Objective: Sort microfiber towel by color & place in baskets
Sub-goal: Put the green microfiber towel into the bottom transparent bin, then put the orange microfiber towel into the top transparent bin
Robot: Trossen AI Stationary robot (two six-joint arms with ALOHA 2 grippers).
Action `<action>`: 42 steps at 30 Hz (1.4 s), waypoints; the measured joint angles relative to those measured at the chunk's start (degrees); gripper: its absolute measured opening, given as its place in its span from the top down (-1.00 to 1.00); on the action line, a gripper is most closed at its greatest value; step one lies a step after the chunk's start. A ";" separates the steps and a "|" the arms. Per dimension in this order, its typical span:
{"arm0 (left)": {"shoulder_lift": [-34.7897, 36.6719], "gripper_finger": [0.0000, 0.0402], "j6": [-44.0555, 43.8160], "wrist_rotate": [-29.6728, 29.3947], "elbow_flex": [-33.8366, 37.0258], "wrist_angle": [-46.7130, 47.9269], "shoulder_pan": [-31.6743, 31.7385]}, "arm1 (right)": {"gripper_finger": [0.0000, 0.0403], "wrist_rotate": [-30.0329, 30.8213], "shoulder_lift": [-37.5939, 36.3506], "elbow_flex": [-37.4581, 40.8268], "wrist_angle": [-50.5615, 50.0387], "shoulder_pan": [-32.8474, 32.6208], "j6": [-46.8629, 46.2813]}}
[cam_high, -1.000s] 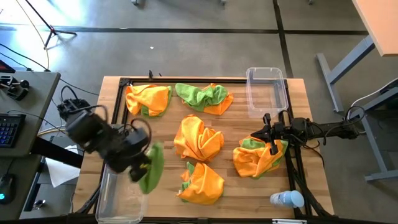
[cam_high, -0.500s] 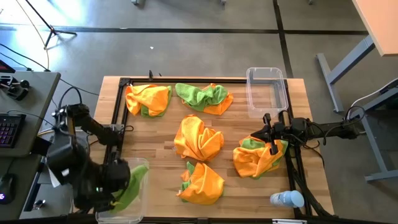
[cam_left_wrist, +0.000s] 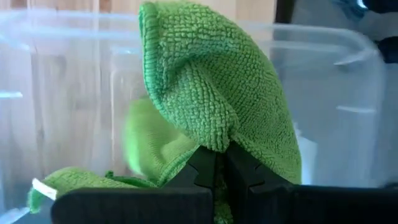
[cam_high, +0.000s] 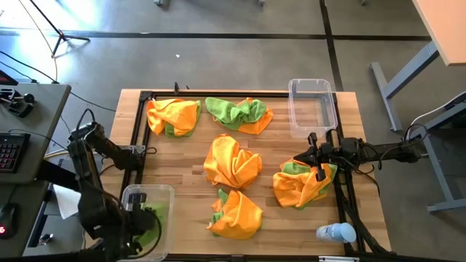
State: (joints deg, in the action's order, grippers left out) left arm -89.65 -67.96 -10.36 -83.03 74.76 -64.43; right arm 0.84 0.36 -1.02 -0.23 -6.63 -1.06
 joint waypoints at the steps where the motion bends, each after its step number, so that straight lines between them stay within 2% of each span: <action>1: 0.00 1.00 -1.68 -0.01 1.04 -0.25 -0.17 | 1.00 0.01 0.00 0.00 0.00 0.00 0.01; 4: 0.00 0.99 -6.03 -0.01 3.43 -0.17 -0.21 | 1.00 0.01 0.00 0.00 0.00 0.00 0.00; 10: 0.00 0.86 -6.94 0.40 4.71 0.44 -0.19 | 1.00 0.00 0.00 0.00 0.00 0.00 0.00; 21: 0.00 0.31 -6.44 4.71 4.71 4.61 -0.12 | 1.00 0.00 0.00 0.00 0.00 0.00 0.00; 26: 0.78 0.17 -6.41 6.07 3.22 8.46 -0.08 | 1.00 0.00 0.00 0.00 0.00 -0.01 0.00; 33: 2.93 0.26 -8.02 2.19 -2.75 14.96 1.58 | 1.00 0.02 0.00 0.00 0.00 0.00 0.00; 38: 4.97 0.52 -4.93 -3.44 -4.88 15.28 4.39 | 1.00 0.02 0.00 0.00 0.00 0.00 0.00; 42: 6.42 0.80 -1.70 -3.92 -5.17 15.30 8.44 | 1.00 0.02 0.00 0.00 0.00 0.00 0.00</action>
State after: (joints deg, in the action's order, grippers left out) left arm -83.23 -69.66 -14.28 -88.20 90.06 -55.99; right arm 0.86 0.36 -1.02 -0.23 -6.63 -1.06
